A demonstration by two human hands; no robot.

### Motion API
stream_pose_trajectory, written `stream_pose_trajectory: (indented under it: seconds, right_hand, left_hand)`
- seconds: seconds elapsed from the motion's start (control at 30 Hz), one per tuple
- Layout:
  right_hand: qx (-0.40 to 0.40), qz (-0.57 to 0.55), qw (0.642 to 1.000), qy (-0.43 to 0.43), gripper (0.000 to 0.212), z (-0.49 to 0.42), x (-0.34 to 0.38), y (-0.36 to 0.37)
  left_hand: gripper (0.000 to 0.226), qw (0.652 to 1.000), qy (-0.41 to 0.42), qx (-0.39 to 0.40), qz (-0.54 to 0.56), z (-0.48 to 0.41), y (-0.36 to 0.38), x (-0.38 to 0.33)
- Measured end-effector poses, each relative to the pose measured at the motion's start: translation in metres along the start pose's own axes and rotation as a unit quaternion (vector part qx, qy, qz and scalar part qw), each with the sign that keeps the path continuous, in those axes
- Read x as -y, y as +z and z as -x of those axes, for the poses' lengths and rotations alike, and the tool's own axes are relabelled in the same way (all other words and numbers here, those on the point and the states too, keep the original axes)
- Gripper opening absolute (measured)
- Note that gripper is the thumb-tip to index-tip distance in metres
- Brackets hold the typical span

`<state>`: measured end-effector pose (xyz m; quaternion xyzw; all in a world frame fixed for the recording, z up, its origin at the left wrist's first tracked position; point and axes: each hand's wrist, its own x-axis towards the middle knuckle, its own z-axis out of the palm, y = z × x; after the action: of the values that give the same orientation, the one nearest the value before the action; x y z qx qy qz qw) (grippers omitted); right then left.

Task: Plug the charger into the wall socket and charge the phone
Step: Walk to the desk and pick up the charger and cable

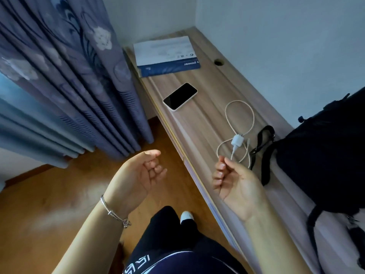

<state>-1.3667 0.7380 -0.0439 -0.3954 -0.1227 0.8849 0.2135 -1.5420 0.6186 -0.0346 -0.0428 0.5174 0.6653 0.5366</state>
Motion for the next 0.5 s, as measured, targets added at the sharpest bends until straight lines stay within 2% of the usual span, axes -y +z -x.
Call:
stream_pose_trajectory:
  seconds: [0.2, 0.3, 0.5]
  right_hand:
    - [-0.020, -0.008, 0.999, -0.024, 0.015, -0.043, 0.012, 0.031]
    - [-0.033, -0.014, 0.998, -0.047, 0.009, -0.071, 0.013, 0.053]
    - [-0.051, -0.071, 0.993, -0.076, 0.006, -0.108, 0.001, 0.085]
  left_hand:
    - [0.015, 0.999, -0.023, 0.027, -0.011, -0.053, 0.002, -0.044]
    - [0.019, 0.998, -0.034, 0.041, -0.030, -0.086, 0.000, -0.071]
    - [0.018, 0.986, -0.082, 0.113, -0.089, -0.141, 0.002, -0.115]
